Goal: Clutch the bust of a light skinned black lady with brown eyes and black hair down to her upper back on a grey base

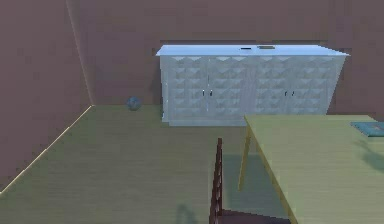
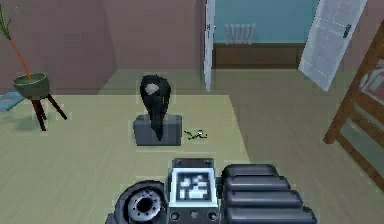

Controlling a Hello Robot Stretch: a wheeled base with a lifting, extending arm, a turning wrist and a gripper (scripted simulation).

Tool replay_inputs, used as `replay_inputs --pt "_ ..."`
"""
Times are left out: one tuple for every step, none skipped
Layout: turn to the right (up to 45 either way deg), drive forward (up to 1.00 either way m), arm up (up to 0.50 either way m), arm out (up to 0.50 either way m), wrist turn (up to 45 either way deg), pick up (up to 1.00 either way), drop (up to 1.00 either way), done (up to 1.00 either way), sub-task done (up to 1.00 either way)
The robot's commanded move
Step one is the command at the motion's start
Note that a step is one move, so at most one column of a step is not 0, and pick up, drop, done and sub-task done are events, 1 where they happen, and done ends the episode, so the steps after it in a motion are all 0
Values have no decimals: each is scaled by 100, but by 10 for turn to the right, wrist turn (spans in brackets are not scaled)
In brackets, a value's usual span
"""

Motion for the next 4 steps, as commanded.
replay_inputs --pt "0 0 0 46 0 0 0 0 0" --pt "0 0 0 0 450 0 0 0 0" --pt "0 0 0 0 450 0 0 0 0" --pt "0 0 0 0 450 0 0 0 0"
